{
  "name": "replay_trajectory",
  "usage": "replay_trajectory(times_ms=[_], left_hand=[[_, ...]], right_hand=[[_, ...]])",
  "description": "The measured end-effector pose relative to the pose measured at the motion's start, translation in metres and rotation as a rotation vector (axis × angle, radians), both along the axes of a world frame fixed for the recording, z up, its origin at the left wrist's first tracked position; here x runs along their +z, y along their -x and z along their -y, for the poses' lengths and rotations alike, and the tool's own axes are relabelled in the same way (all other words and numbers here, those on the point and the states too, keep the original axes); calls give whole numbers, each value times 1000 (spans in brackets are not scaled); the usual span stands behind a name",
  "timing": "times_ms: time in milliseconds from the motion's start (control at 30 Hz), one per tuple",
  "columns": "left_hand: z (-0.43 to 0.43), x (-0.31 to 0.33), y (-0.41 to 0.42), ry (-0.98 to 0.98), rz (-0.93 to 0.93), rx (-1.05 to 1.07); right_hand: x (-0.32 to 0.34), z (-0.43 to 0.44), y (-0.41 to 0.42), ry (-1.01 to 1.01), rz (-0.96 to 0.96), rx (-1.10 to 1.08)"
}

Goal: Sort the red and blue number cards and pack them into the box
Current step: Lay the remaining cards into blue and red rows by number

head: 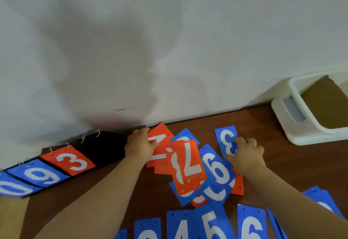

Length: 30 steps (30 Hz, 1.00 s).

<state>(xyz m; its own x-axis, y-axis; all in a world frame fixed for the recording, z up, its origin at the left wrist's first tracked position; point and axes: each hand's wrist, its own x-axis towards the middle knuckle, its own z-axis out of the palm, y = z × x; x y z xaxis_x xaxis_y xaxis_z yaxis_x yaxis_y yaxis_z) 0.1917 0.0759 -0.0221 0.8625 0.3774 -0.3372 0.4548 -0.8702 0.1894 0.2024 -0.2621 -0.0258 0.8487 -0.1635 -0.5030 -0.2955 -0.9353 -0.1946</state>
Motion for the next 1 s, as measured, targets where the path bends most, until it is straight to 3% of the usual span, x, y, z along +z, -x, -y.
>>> replay_trajectory(times_ms=[100,267,367,433,633,767,867,1000], left_hand=[[-3,-15,2,-10,29,-23],[-10,-24,-1,171,55,77],[-11,-19,0,144,75,61],[-10,-12,2,77,148,17],[-5,25,19,162,411,-122],[-2,71,39,130,585,-90],[18,111,72,366,620,115],[45,142,129,801,608,246]], right_hand=[[-8,3,-2,-56,25,-84],[-14,2,-2,-215,71,-175],[-14,2,1,-243,104,-190],[-11,3,3,-272,146,-207],[18,5,11,-432,335,-288],[57,-3,22,-589,396,-287],[95,-15,37,-787,323,-203],[154,-29,69,-952,-23,141]])
